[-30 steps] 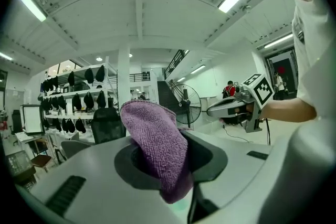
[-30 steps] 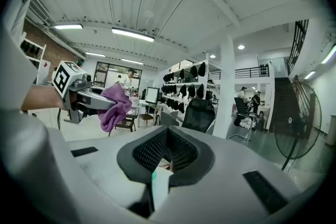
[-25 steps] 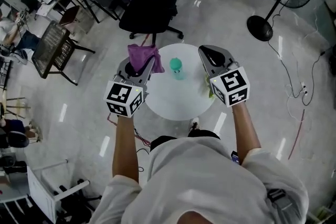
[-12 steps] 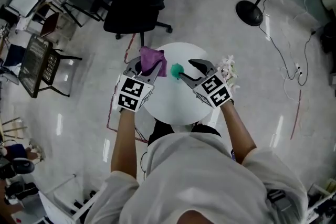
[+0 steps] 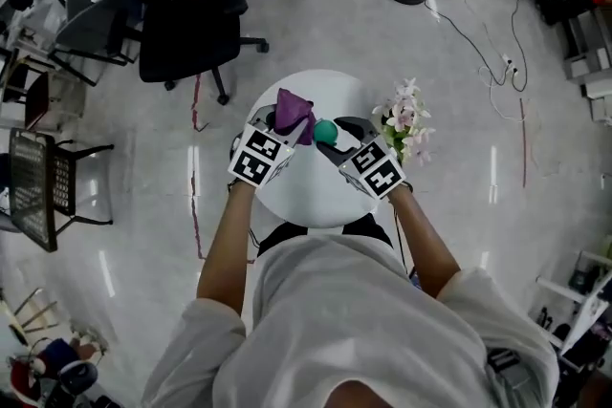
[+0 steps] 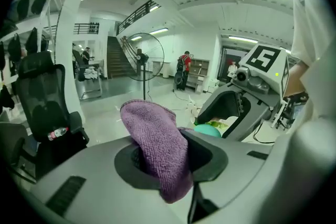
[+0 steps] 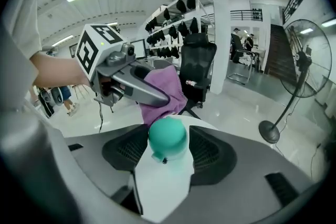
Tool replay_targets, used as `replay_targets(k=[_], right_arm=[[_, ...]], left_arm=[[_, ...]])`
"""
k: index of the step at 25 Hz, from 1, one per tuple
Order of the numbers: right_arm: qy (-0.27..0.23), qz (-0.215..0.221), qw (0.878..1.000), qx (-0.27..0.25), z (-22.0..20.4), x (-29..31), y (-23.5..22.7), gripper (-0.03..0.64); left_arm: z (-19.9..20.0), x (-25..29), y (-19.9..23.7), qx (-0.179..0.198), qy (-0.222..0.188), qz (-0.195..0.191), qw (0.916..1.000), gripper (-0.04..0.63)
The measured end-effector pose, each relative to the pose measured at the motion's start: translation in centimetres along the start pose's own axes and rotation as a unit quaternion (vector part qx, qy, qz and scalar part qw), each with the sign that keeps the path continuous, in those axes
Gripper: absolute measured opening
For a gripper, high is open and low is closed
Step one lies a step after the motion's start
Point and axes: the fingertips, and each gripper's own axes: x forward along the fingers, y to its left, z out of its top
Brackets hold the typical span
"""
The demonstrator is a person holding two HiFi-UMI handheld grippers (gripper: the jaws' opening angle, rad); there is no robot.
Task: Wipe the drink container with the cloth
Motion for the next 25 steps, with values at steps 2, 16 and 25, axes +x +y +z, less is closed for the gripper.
replay_targets(k=[2, 16, 25], right_arm=[[0.003, -0.010, 1.000, 0.015, 0.1, 0.6, -0.1, 0.261], [0.013, -0.071, 0.995, 0.071, 1.3, 2.5, -0.8, 0.264], [0.017, -0.094, 0.992, 0.085, 1.1, 3.6, -1.2, 0.275]], left_arm=[[-0.7, 1.0, 0.3, 0.004, 0.007, -0.024, 0.9997, 0.118], [-5.4, 7.5, 2.3, -0.038, 0.024, -0.124, 0.9913, 0.118], [-11.6, 12.9, 3.3, -0.121, 0.070, -0.147, 0.9793, 0.118]])
